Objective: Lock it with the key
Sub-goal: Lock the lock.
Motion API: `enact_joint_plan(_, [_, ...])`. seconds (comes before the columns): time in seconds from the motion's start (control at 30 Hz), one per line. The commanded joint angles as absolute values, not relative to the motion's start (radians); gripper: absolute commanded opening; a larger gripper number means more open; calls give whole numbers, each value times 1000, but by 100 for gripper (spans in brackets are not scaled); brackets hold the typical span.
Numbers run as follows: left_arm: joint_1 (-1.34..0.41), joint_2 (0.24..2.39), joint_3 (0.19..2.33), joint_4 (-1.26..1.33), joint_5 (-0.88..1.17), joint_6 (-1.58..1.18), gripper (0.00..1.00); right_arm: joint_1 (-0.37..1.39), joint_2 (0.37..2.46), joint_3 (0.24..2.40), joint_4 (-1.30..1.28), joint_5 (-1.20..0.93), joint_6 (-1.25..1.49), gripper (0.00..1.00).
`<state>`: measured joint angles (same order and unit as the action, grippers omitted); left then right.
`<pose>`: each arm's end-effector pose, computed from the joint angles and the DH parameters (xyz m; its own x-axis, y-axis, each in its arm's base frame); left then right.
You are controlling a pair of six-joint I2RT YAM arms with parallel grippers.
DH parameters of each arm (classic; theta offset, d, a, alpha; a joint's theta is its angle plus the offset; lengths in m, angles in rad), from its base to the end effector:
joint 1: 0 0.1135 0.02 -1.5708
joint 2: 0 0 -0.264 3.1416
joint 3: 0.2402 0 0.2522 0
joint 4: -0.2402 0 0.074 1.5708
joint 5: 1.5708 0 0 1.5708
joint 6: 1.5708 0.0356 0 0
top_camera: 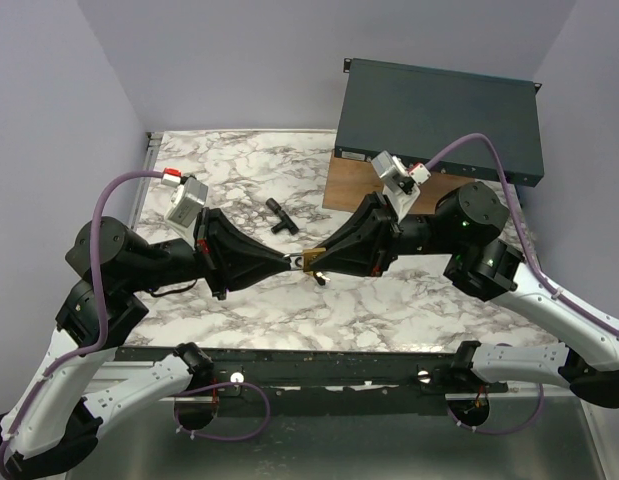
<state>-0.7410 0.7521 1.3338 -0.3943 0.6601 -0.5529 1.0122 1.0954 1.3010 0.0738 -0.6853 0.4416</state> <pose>0.0585 -0.0831 0.4976 -0.3965 -0.1995 -0.8961 0.9042 0.0838 -0.4187 0.0998 0.2022 0.4850 -0.2863 0.1663 -0.9436 -0.9475 -0.1954 0.2530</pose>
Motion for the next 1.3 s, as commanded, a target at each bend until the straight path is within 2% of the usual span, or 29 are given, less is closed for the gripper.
enact_joint_plan(0.0, [-739,783,1329,-411,550,-507,0,1026,1107,1317,113,-749,471,1])
enact_joint_plan(0.2, [-742,802,1320,-399,546,-515,0,1027,1100,1308,96,-699,456,1])
enact_joint_plan(0.47, [-764,832,1320,-393,535,-523,0,1031,1120,1322,22,-509,418,1])
enact_joint_plan(1.27, [-925,915,1393,-519,292,-480,0,1173,1241,1433,-202,12,257,1])
